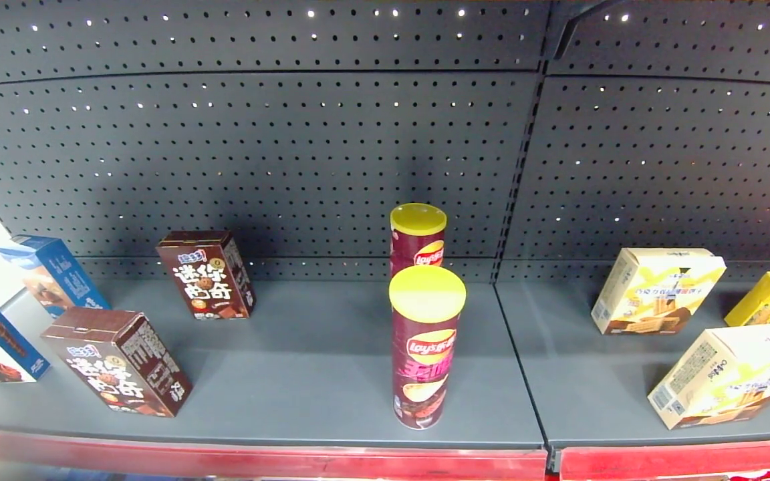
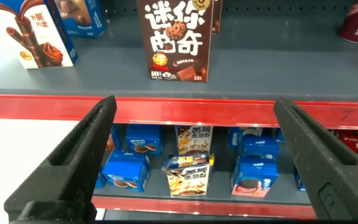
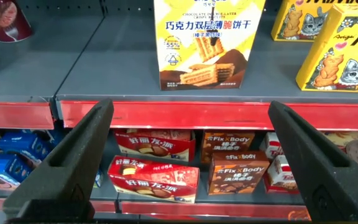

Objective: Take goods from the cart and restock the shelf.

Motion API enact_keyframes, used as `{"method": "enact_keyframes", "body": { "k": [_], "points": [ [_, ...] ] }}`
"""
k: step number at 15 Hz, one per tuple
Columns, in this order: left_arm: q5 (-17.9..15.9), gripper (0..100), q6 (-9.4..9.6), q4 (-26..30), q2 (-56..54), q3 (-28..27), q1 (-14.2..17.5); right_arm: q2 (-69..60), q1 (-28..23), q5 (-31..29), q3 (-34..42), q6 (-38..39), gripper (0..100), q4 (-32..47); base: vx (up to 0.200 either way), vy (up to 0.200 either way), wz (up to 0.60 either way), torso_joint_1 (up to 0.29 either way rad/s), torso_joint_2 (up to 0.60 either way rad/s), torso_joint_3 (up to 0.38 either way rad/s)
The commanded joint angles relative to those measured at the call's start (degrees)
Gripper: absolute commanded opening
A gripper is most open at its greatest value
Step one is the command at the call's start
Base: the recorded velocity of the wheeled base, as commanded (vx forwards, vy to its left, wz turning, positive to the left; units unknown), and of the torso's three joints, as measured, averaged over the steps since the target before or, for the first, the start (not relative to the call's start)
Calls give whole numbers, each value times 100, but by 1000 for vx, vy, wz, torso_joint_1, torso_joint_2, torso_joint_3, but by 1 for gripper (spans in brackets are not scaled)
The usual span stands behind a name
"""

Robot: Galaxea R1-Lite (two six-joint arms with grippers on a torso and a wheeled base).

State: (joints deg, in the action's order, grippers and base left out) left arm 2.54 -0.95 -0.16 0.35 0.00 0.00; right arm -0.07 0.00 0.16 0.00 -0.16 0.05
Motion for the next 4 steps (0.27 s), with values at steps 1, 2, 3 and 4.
{"method": "enact_keyframes", "body": {
  "k": [1, 2, 3, 4],
  "points": [
    [1, 100, -2, -2, 9, 0, 0, 7, 0, 2, 0, -2, 100, 4, 0, 0, 0, 0, 0, 0],
    [1, 100, -2, -2, 9, 0, 0, 7, 0, 2, 0, -11, 100, -5, 0, 0, 0, 0, 0, 0],
    [1, 100, -2, -2, 9, 0, 0, 7, 0, 2, 0, -2, 100, 4, 0, 0, 0, 0, 0, 0],
    [1, 100, -2, -2, 9, 0, 0, 7, 0, 2, 0, -2, 100, -5, 0, 0, 0, 0, 0, 0]
  ]
}}
